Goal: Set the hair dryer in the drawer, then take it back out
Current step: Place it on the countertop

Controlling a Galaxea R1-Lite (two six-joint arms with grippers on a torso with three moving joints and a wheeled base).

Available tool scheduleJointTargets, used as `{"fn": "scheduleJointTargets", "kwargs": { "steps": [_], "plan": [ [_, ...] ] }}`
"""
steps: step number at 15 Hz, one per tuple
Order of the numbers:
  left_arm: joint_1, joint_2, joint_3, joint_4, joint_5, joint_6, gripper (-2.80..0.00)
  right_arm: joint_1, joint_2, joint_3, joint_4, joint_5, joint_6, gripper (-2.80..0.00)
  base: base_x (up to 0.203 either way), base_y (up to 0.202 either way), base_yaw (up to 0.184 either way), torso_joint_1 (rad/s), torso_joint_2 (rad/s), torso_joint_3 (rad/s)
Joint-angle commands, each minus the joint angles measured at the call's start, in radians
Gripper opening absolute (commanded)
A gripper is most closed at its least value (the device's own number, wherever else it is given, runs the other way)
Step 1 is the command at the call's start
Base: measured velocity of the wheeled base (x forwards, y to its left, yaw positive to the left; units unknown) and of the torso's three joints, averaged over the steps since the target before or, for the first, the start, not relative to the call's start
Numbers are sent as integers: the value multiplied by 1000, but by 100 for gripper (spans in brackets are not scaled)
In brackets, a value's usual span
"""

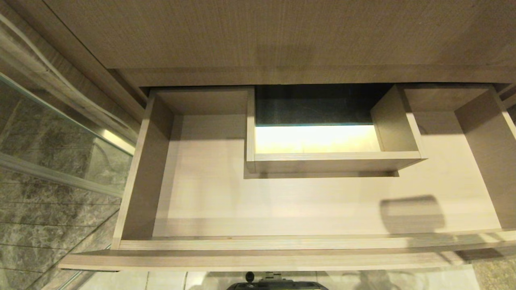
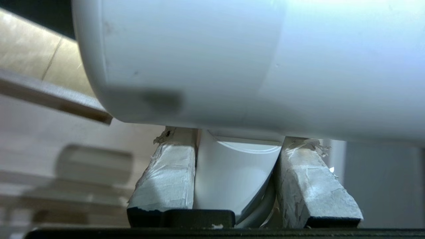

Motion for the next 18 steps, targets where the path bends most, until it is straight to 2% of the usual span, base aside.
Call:
{"fn": "scheduleJointTargets", "kwargs": {
  "steps": [1, 4, 9, 11, 13, 18],
  "plan": [
    [0, 0, 0, 0, 0, 0, -280, -6, -10, -88, 6, 0, -2, -280, 0, 0, 0, 0, 0, 0],
    [0, 0, 2, 0, 0, 0, -280, -10, 23, -135, 13, -1, 47, -280, 0, 0, 0, 0, 0, 0],
    [0, 0, 2, 0, 0, 0, -280, -10, 158, -322, 32, 0, 107, -280, 0, 0, 0, 0, 0, 0],
    [0, 0, 2, 0, 0, 0, -280, -13, 162, -321, 6, -1, 122, -280, 0, 0, 0, 0, 0, 0],
    [-1, 0, 2, 0, 0, 0, -280, -13, 165, -321, 12, 1, 171, -280, 0, 0, 0, 0, 0, 0],
    [0, 0, 1, 0, 0, 0, -280, -15, 164, -319, 14, 0, 173, -280, 0, 0, 0, 170, -108, -71]
  ]
}}
